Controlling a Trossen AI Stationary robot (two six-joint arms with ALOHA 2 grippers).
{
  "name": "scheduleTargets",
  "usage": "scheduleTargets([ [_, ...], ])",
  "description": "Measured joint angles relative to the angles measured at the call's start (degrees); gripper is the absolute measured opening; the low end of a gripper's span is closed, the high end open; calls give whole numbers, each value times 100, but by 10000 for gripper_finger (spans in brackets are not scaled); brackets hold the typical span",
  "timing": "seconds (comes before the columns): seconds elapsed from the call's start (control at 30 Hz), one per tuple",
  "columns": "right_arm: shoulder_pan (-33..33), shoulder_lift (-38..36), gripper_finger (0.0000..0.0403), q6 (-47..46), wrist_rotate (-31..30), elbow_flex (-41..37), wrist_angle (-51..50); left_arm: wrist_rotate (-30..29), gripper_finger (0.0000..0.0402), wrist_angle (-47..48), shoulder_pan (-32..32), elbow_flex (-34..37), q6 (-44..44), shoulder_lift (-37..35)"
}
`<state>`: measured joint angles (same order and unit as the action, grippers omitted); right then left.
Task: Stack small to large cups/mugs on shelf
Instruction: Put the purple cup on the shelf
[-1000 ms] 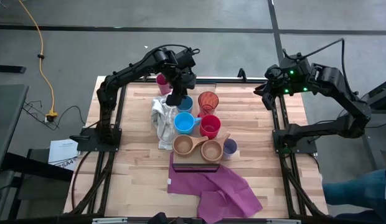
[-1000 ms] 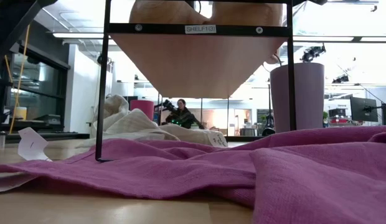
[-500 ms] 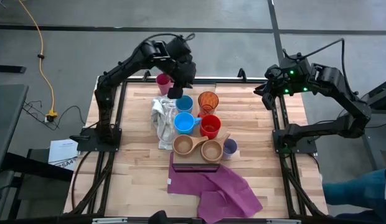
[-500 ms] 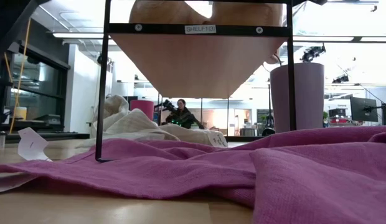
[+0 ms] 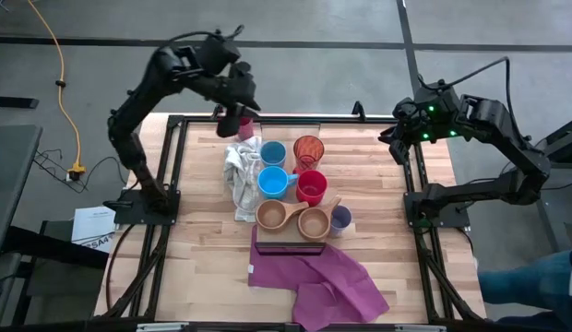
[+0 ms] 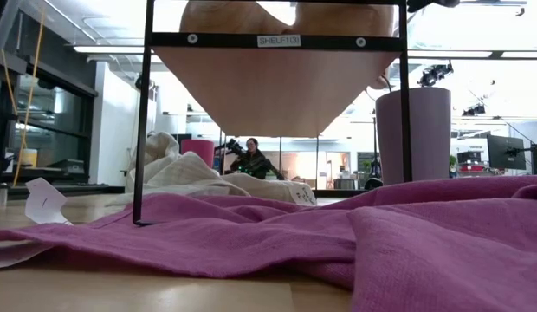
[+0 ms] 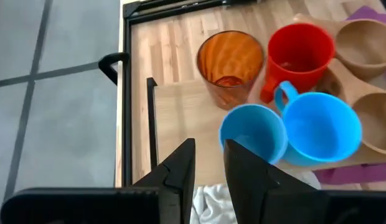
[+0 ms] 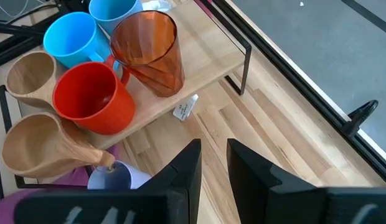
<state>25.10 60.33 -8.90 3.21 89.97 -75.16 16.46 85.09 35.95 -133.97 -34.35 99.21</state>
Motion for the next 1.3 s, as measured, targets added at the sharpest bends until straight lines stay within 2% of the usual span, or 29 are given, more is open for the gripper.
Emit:
scheduleTargets([
  [0.2, 0, -7, 68, -144, -6, 0, 43, -145, 74, 180, 50, 84, 18, -656],
  [0.33, -1, -32, 68, -106, -8, 0, 380, -203, 74, -164, 43, 499, 137, -1331],
  [0.47, -2, -196, 68, 19, -102, 0, 783, -65, 74, -1234, 41, 1643, 398, -2289],
  [0.67, 0, -752, 68, -179, -232, -49, 1348, -56, 74, -3525, 41, 4515, 1228, -4093],
  [0.73, -2, -951, 68, -437, 25, -218, 1365, 31, 74, -4167, 41, 5422, 1608, -4620],
  [0.87, -80, -1243, 68, -1160, 983, -964, 1350, 86, 74, -4943, 41, 6869, 2494, -5488],
  [0.97, -447, -1306, 68, -1606, 1271, -1640, 1452, 25, 74, -5301, 41, 7502, 2885, -5968],
  [1.1, -1168, -1195, 68, -2020, 1360, -2360, 1682, -222, 74, -5291, 41, 7945, 3240, -6300],
  [1.3, -2012, -718, 64, -2492, 1001, -2833, 1661, -668, 74, -4968, 41, 8157, 3340, -6463],
])
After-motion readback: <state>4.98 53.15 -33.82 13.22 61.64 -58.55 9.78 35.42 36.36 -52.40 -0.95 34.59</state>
